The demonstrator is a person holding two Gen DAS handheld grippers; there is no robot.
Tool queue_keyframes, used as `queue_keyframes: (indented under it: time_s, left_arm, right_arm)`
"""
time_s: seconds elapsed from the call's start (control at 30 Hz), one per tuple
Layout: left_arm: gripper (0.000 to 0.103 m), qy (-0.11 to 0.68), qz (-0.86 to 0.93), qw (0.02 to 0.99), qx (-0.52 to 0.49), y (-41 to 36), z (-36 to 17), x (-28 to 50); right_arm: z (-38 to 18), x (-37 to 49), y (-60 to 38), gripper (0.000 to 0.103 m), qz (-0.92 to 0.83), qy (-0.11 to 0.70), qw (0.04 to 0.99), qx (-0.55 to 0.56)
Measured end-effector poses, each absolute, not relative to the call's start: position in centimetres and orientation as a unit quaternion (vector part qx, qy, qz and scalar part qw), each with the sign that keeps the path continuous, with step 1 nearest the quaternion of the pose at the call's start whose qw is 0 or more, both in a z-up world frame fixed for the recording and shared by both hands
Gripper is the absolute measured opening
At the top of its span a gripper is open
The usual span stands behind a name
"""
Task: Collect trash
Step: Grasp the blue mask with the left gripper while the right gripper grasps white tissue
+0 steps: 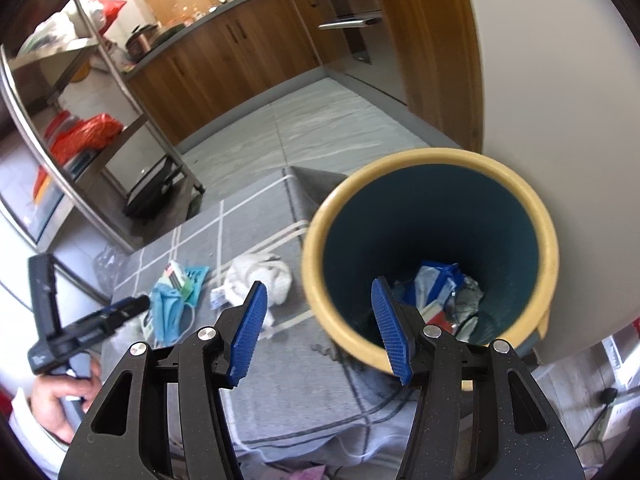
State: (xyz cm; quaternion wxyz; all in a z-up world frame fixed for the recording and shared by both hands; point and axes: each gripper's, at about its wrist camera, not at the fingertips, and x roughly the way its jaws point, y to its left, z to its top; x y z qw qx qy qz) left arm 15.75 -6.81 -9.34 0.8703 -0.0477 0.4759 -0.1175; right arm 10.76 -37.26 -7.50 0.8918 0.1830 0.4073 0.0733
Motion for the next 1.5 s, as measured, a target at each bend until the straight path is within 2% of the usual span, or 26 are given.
queue_keyframes:
  time_s: [0.07,0.27,0.33,0.4,0.5,0.7,0.87,0.97,1.23,1.43,1.5]
  left_arm:
    - [0.070,0.484,-0.114,0.867,-0.040,-6.7,-10.2,15.7]
    - [0.046,0.497,-0.118,0.859,-0.009,-7.0,-11.7,15.8]
    - [0.023,0.503,-0.115,0.856,-0.003,-6.9,-12.1,15.7]
    - [0.012,0.504,-0.118,0.855,-0.008,-6.5,-12.1,15.7]
    - [0.002,0.496,-0.126,0.859,-0.028,-5.7,-11.2,15.5]
    - [0.001,0.469,-0.140,0.869,-0.070,-4.2,-9.1,15.0]
    - [0.002,0.477,-0.150,0.862,-0.085,-4.0,-9.5,15.2]
    - [0.010,0.483,-0.152,0.859,-0.071,-4.5,-10.0,15.2]
    - [0.051,0.481,-0.146,0.863,-0.054,-5.0,-10.6,15.5]
    - [0.052,0.490,-0.149,0.858,-0.025,-6.2,-11.7,16.1]
    - [0.052,0.495,-0.149,0.856,-0.015,-6.6,-12.2,16.2]
  right_arm:
    - [-7.5,10.9,-36.4,0.056,0.079,0.409,0.892,0.177]
    - [-7.6,11.5,-33.8,0.056,0.094,0.418,0.889,0.159]
    - [-7.7,11.8,-33.2,0.056,0.098,0.421,0.888,0.155]
    - [-8.0,12.0,-32.3,0.056,0.101,0.425,0.887,0.150]
    - [-8.3,12.3,-31.1,0.056,0.107,0.430,0.885,0.142]
    - [-9.0,13.2,-28.7,0.056,0.118,0.438,0.884,0.115]
    - [-9.7,14.5,-26.9,0.056,0.126,0.445,0.883,0.083]
    - [-10.2,15.3,-26.3,0.056,0.125,0.449,0.881,0.077]
    - [-12.3,17.3,-24.9,0.056,0.117,0.465,0.876,0.048]
    - [-13.7,17.7,-24.3,0.055,0.110,0.473,0.874,0.031]
    - [-14.1,17.8,-24.2,0.046,0.110,0.475,0.873,0.026]
